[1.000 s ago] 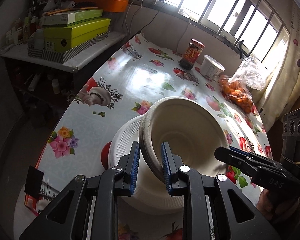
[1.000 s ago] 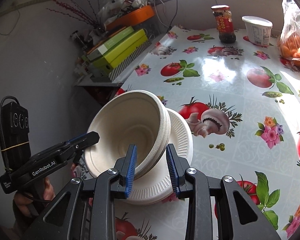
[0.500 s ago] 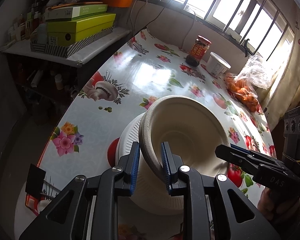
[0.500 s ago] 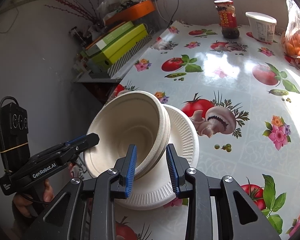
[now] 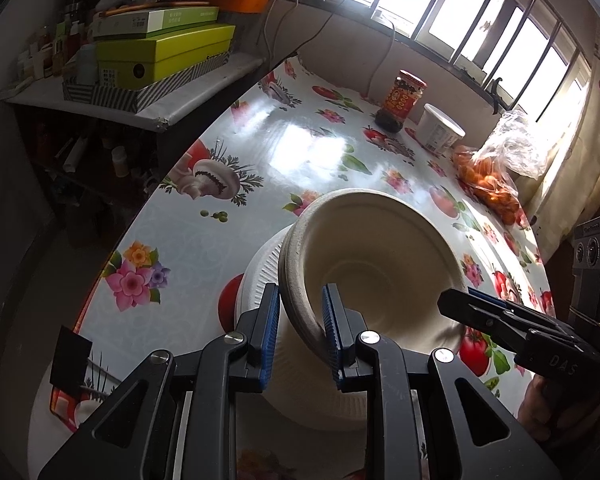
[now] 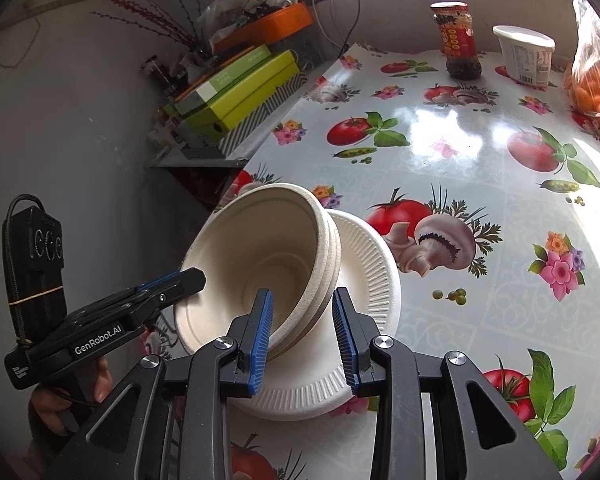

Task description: Organize plates and bowls

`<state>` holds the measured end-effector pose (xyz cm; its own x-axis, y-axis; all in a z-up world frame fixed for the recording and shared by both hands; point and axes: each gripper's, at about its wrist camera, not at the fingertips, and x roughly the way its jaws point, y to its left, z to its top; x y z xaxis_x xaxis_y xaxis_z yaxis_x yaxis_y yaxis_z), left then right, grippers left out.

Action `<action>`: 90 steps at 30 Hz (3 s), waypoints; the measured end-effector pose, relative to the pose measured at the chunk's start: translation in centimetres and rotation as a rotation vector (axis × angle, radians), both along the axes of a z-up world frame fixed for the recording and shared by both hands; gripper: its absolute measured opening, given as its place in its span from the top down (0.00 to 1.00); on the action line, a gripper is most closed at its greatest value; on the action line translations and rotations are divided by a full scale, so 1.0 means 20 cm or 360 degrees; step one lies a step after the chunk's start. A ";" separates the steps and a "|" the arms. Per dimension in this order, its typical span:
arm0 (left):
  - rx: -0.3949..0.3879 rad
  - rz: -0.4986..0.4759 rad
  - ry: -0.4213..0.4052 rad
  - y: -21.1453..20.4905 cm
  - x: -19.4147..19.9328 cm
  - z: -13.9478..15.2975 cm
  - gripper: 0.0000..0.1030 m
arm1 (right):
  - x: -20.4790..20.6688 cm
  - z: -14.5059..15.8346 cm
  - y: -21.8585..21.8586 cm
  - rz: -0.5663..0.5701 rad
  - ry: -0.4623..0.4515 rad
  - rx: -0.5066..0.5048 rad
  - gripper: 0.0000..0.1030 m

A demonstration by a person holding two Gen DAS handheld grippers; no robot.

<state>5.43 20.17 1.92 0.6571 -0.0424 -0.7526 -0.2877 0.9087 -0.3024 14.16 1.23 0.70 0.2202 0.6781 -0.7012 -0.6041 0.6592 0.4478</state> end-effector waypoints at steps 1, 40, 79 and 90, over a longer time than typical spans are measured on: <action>0.0003 0.0000 -0.0001 0.00 0.00 0.00 0.78 | 0.00 0.00 0.00 -0.0001 0.0000 0.0002 0.70; 0.0368 0.0165 -0.0087 -0.28 -0.29 0.07 0.76 | -0.24 0.05 -0.29 0.0035 -0.0364 -0.0047 0.48; 0.0448 0.0151 0.0142 -0.61 -0.37 -0.26 0.76 | -0.40 -0.24 -0.43 0.0101 -0.0361 -0.0439 0.27; 0.0454 0.0152 0.0147 -0.64 -0.37 -0.26 0.58 | -0.42 -0.25 -0.42 0.0118 -0.0392 -0.0463 0.17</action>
<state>-1.89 7.32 -3.22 0.5760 0.2378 -0.7821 -0.3903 0.9207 -0.0075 5.72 -7.22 -4.27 0.3641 0.4790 -0.7987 -0.7208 0.6880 0.0840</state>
